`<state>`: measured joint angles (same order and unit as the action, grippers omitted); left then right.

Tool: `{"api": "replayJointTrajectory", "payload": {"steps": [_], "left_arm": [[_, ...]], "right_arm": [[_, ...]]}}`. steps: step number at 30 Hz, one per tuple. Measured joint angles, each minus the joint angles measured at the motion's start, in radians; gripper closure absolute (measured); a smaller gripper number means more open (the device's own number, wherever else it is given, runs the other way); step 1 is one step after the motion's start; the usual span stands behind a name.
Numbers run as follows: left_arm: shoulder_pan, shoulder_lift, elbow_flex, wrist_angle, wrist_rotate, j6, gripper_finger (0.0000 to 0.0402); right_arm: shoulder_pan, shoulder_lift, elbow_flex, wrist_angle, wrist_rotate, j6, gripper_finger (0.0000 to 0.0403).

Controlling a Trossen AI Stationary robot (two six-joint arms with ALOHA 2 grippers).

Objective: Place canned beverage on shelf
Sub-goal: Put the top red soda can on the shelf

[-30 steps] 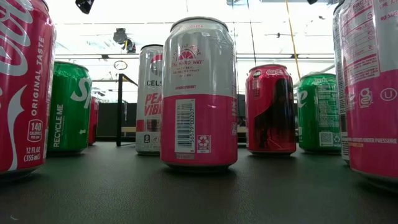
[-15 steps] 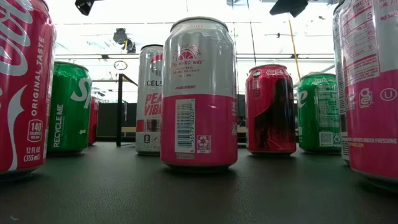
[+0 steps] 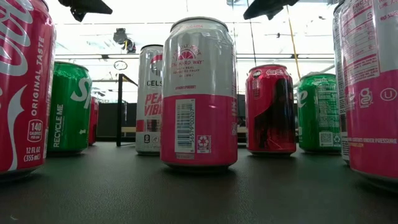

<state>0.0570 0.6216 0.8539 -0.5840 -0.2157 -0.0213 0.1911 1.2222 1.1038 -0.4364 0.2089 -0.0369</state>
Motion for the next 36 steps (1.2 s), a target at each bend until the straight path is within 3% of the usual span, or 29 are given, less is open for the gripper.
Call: {"api": "replayJointTrajectory", "payload": {"steps": [8, 13, 21, 27, 36], "left_arm": [[0.0, 0.0, 0.0, -0.039, 0.001, -0.054, 0.0402], [0.0, 0.006, 0.0, -0.104, 0.001, -0.115, 0.0394], [0.0, 0.032, 0.0, -0.145, -0.03, -0.13, 0.0335], [0.0, 0.035, 0.0, -0.165, -0.037, -0.13, 0.0297], [0.0, 0.041, 0.0, -0.25, 0.043, 0.024, 0.0292]], "right_arm": [[0.084, -0.047, -0.001, -0.069, 0.005, 0.069, 0.0403], [0.154, -0.049, -0.001, -0.083, 0.086, 0.103, 0.0403], [0.239, -0.049, -0.016, -0.07, 0.266, 0.113, 0.0403], [0.243, -0.049, -0.043, -0.085, 0.288, 0.167, 0.0403], [0.243, -0.049, -0.063, -0.072, 0.289, 0.152, 0.0403]]}}
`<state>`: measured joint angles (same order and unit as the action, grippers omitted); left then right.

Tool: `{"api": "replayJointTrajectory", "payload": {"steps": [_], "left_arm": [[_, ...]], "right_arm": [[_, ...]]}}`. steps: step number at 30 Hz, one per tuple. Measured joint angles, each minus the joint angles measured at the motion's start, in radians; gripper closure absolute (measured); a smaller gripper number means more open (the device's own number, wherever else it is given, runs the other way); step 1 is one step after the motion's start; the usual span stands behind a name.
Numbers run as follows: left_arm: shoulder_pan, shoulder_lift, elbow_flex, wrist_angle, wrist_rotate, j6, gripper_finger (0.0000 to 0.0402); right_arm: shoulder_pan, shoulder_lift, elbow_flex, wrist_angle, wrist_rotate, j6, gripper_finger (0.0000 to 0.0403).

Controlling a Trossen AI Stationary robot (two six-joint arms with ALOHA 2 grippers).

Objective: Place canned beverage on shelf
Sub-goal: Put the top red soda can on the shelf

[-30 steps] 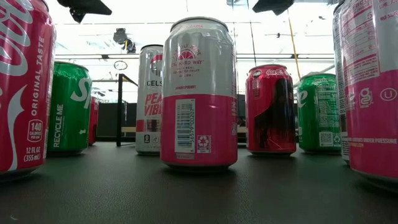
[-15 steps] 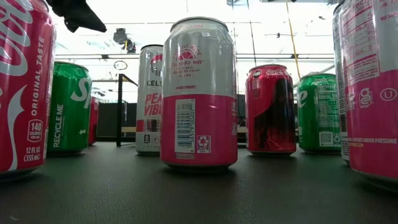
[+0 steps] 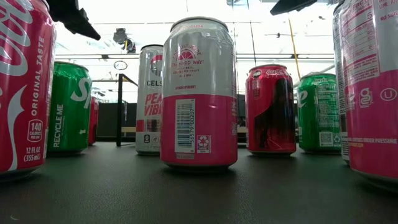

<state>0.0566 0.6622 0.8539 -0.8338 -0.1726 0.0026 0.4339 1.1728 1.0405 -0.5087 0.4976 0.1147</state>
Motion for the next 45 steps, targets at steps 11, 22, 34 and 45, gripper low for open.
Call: {"api": "replayJointTrajectory", "payload": {"steps": [11, 22, 34, 45], "left_arm": [[0.0, 0.069, 0.0, -0.096, 0.005, -0.149, 0.0292], [0.0, 0.102, 0.0, -0.085, 0.0, -0.154, 0.0292], [0.0, 0.102, 0.0, -0.085, 0.053, -0.204, 0.0292], [0.0, 0.104, 0.0, -0.092, 0.064, -0.205, 0.0292]], "right_arm": [[0.0, 0.0, 0.0, 0.016, 0.07, -0.053, 0.0403], [-0.004, -0.008, 0.0, -0.197, 0.289, 0.167, 0.0403], [-0.008, -0.086, 0.0, -0.237, 0.227, 0.321, 0.0403], [-0.005, -0.129, 0.043, -0.355, 0.148, 0.449, 0.0403]]}}
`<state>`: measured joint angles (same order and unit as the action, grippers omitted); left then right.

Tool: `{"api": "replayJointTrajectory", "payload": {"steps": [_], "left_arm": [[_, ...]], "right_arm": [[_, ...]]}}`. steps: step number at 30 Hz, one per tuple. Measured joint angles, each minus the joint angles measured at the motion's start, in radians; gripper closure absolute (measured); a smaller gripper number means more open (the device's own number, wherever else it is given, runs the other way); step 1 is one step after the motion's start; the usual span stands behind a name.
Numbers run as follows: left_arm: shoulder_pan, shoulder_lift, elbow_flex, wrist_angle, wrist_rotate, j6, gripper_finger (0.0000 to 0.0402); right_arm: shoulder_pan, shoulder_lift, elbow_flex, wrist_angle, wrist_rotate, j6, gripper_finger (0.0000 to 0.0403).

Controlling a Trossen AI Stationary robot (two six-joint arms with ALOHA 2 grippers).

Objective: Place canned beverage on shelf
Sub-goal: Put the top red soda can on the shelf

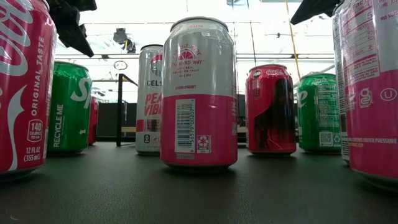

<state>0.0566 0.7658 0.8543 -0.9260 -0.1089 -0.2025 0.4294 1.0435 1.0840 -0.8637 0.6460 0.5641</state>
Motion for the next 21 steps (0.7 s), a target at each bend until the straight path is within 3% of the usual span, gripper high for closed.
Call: {"api": "replayJointTrajectory", "payload": {"steps": [3, 10, 17, 21], "left_arm": [[0.0, 0.0, 0.0, 0.0, 0.0, -0.001, 0.0292], [0.0, 0.0, 0.0, 0.0, 0.0, -0.007, 0.0292], [0.003, 0.002, 0.002, -0.097, 0.0, -0.079, 0.0292], [0.025, 0.049, 0.064, -0.208, -0.039, -0.096, 0.0292]], "right_arm": [[-0.005, -0.001, 0.001, -0.038, -0.026, 0.014, 0.0403], [-0.055, -0.004, 0.081, -0.361, -0.017, 0.219, 0.0403], [-0.057, -0.002, 0.089, -0.346, -0.021, 0.178, 0.0403], [-0.055, 0.0, 0.089, -0.285, -0.019, 0.121, 0.0403]]}}
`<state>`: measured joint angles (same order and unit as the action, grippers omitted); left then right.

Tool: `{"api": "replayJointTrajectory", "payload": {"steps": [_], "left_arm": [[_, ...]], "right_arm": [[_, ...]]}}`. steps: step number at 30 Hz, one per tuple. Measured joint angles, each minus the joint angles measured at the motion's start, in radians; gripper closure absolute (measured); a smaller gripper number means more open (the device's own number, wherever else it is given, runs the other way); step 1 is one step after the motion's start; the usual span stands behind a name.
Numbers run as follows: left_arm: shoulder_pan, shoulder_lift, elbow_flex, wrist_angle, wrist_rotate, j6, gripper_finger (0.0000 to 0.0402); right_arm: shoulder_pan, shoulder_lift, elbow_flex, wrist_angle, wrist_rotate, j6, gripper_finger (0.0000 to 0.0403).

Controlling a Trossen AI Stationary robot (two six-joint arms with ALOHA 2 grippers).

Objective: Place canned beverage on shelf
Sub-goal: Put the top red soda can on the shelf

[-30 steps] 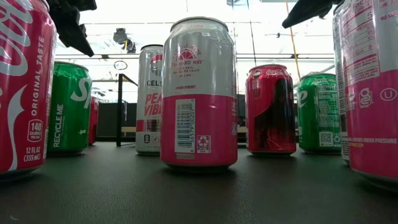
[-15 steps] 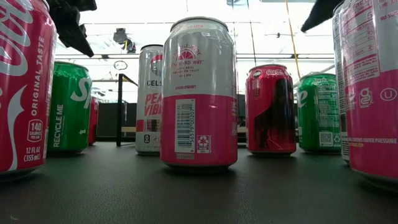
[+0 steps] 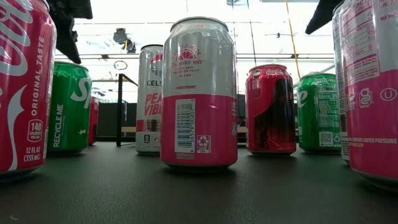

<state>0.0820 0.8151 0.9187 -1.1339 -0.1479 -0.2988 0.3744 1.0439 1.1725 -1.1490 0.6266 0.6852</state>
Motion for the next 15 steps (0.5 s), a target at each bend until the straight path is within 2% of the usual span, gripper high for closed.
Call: {"api": "replayJointTrajectory", "payload": {"steps": [3, 6, 10, 15], "left_arm": [[0.028, 0.059, 0.075, -0.069, -0.012, 0.025, 0.0289], [0.068, 0.139, 0.152, -0.132, -0.013, 0.107, 0.0267], [0.136, 0.251, 0.222, -0.172, -0.053, 0.229, 0.0215], [0.243, 0.342, 0.24, -0.226, -0.067, 0.35, 0.0142]], "right_arm": [[0.0, 0.002, 0.0, 0.07, 0.0, -0.07, 0.0403], [0.0, 0.002, 0.0, 0.135, 0.0, -0.133, 0.0403], [0.0, 0.002, 0.0, 0.18, -0.002, -0.175, 0.0403], [0.0, 0.002, 0.0, 0.172, -0.003, -0.178, 0.0403]]}}
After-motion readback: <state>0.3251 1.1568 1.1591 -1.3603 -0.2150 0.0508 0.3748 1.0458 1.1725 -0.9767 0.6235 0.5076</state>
